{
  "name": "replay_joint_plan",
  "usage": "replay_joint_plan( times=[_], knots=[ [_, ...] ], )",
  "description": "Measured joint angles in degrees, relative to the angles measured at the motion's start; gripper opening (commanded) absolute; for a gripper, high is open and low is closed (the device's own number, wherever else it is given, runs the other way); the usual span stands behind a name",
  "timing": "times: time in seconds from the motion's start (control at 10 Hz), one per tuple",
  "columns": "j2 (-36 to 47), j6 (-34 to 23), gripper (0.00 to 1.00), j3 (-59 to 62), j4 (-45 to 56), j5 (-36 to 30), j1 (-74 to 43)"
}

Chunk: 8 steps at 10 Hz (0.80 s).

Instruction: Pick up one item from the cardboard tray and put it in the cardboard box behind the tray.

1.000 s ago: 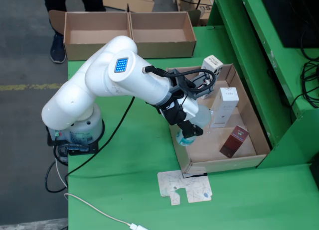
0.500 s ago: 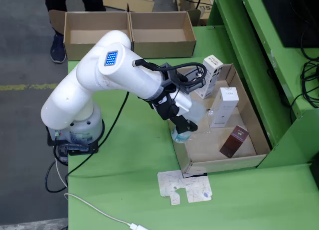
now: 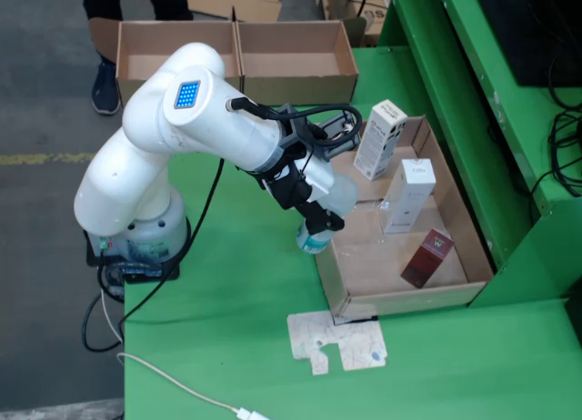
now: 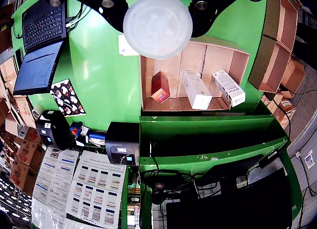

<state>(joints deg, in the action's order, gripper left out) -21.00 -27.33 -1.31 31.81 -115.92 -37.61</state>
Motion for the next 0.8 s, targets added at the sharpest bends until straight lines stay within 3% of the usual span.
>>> replay_joint_plan(
  times=[0.8],
  knots=[
    [-8.17, -0.79, 0.0, 19.06, 18.9, 0.96, 1.93]
  ],
)
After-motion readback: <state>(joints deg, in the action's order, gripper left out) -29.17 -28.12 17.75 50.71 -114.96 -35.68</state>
